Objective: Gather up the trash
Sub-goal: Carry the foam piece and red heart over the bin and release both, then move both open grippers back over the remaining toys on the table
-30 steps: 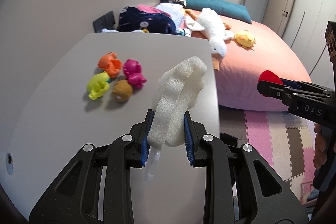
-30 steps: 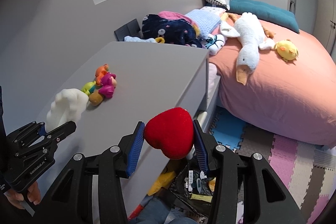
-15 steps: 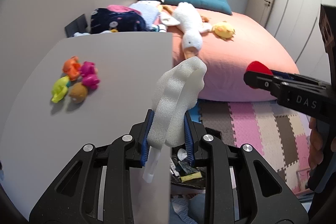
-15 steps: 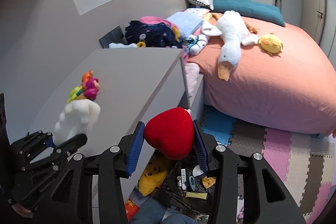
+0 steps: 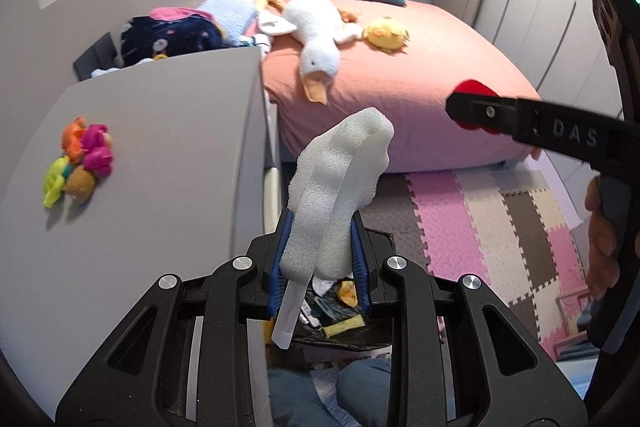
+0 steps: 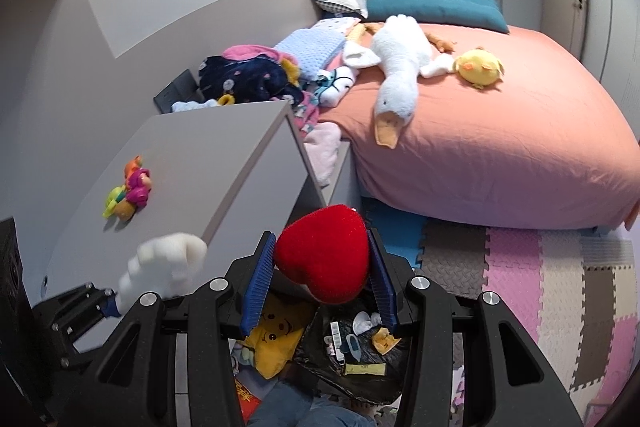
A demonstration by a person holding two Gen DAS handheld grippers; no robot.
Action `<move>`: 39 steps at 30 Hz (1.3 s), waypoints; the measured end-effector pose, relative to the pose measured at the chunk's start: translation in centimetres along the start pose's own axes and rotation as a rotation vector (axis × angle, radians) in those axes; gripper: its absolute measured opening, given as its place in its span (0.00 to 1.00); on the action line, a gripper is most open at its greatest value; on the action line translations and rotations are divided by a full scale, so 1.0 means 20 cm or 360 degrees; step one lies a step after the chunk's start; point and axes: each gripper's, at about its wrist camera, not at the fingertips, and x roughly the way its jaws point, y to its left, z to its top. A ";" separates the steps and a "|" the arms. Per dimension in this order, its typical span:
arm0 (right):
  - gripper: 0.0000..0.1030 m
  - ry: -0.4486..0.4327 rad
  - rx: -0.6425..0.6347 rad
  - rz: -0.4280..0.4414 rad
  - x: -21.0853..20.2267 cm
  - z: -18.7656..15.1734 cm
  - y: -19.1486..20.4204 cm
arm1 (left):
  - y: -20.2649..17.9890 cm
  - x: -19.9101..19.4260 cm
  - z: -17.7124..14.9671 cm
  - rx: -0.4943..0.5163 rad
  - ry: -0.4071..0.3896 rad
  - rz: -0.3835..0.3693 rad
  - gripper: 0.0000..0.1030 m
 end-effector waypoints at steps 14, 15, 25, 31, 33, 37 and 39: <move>0.72 -0.0036 0.0126 -0.0116 -0.01 0.01 -0.15 | -0.13 0.03 -0.03 0.0160 0.0020 0.0069 0.87; 0.72 -0.0037 0.0128 -0.0116 -0.02 0.01 -0.16 | -0.12 0.03 -0.03 0.0153 0.0020 0.0071 0.87; 0.72 0.0000 0.0097 -0.0072 0.03 0.00 -0.09 | -0.05 0.01 -0.04 0.0098 0.0026 0.0102 0.87; 0.72 0.0005 0.0071 -0.0037 0.05 0.00 -0.02 | 0.03 -0.01 -0.06 0.0043 -0.0001 0.0135 0.87; 0.72 -0.0001 0.0058 -0.0015 0.06 0.00 0.01 | 0.08 -0.03 -0.07 0.0014 -0.0007 0.0148 0.87; 0.72 0.0005 0.0025 0.0030 0.08 0.00 0.09 | 0.17 -0.05 -0.09 -0.0050 -0.0017 0.0177 0.87; 0.72 0.0011 0.0010 0.0045 0.10 0.00 0.13 | 0.23 -0.06 -0.10 -0.0084 -0.0021 0.0193 0.87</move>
